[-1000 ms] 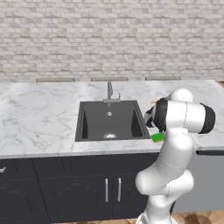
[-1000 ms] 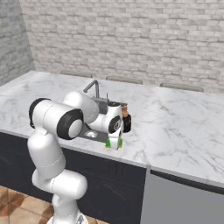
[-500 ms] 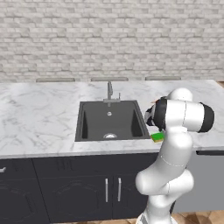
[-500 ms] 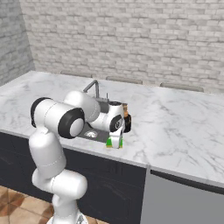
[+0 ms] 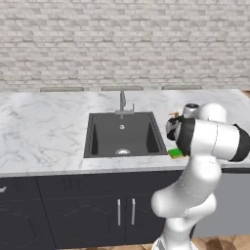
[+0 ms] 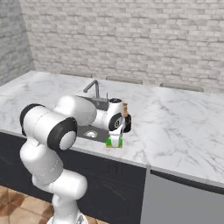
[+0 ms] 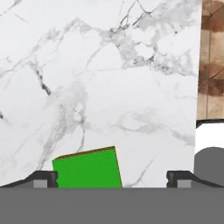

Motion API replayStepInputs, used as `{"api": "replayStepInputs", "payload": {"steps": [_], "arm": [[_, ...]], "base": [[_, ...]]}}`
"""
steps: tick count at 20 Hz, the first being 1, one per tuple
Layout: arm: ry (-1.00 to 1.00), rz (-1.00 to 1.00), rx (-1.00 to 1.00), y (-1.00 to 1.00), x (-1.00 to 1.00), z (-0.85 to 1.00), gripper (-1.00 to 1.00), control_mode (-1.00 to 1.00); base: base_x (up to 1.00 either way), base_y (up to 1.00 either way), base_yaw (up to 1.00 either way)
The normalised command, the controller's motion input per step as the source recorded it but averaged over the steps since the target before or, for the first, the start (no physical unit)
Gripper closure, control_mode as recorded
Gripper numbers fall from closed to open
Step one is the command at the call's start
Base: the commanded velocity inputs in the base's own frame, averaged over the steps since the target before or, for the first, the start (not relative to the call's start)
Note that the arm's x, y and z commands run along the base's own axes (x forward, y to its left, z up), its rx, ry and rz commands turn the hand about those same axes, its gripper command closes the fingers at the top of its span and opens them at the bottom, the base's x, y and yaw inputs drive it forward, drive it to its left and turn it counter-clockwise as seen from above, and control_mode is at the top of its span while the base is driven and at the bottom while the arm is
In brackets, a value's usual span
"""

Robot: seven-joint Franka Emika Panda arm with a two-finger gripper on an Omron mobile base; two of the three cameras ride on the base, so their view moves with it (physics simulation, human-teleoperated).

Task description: Restock the sink supplies by placing the sponge and soap dispenser on the counter and next to the sink. Make sure the soap dispenser is upright.

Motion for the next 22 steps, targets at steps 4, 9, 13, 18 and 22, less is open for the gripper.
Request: {"api": "replayStepInputs", "payload": {"steps": [4,9,13,18,22], "arm": [[-0.09,-0.03,0.0,-0.05,-0.17,0.73,-1.0,-1.0],[-0.11,-0.04,0.0,-0.07,-0.1,0.87,-1.0,-1.0],[-0.13,-0.06,0.0,-0.05,-0.17,0.99,-1.0,-1.0],[-0.16,-0.08,0.0,-0.02,-0.33,1.0,-1.0,-1.0],[-0.19,-0.08,0.0,0.0,-0.48,1.0,-1.0,-1.0]], "base": [[0.0,0.0,0.0],[0.0,0.0,0.0],[0.0,0.0,0.0],[0.0,0.0,0.0],[0.0,0.0,0.0]]}}
